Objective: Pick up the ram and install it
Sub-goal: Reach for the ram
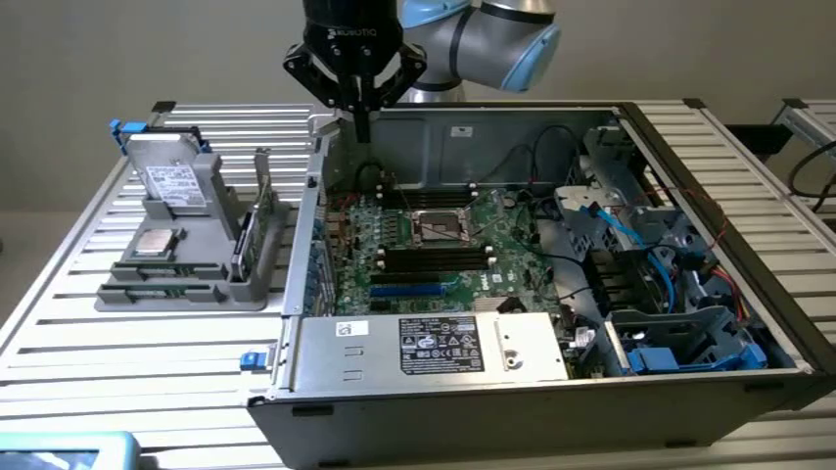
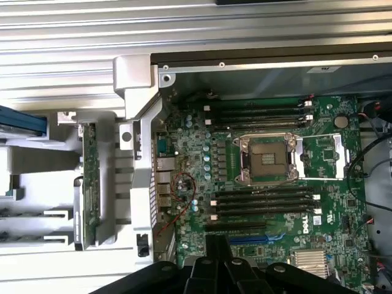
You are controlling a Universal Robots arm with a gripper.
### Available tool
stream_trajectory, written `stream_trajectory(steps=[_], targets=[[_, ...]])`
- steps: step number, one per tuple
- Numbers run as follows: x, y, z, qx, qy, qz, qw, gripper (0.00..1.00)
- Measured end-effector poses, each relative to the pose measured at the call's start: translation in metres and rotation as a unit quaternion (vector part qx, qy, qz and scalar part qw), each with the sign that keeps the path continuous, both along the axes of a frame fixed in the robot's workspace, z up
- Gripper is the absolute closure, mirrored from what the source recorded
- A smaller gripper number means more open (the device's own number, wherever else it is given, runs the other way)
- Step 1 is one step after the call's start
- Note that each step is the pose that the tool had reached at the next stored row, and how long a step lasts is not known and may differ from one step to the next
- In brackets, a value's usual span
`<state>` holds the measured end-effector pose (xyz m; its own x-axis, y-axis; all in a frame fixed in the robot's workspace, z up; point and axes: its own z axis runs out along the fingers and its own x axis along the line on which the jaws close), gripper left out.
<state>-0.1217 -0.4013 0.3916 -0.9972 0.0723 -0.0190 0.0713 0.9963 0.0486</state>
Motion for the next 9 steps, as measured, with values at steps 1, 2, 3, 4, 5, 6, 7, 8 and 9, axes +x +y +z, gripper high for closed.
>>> stream_trajectory(steps=[1, 2, 3, 4, 5, 6, 7, 8, 9], targets=[[-0.001, -0.0017, -0.0003, 0.0, -0.0001, 0.0, 1.0, 0.89], [-0.002, -0.003, -0.0004, 0.0, -0.0001, 0.0, 1.0, 0.89], [-0.005, -0.0041, -0.0005, 0.0001, -0.0001, 0.0, 1.0, 0.89], [-0.008, -0.0047, -0.0005, 0.0001, -0.0001, 0.0, 1.0, 0.89], [-0.011, -0.0052, -0.0005, 0.0001, -0.0001, 0.0, 1.0, 0.89], [-0.015, -0.0055, -0.0006, 0.0001, -0.0001, 0.0, 1.0, 0.89], [-0.019, -0.0058, -0.0006, 0.0001, -0.0001, 0.0, 1.0, 0.89], [-0.023, -0.006, -0.0008, 0.0001, -0.0001, 0.0, 1.0, 0.89], [-0.028, -0.0061, -0.0012, 0.0001, -0.0001, 0.0, 1.0, 0.89]])
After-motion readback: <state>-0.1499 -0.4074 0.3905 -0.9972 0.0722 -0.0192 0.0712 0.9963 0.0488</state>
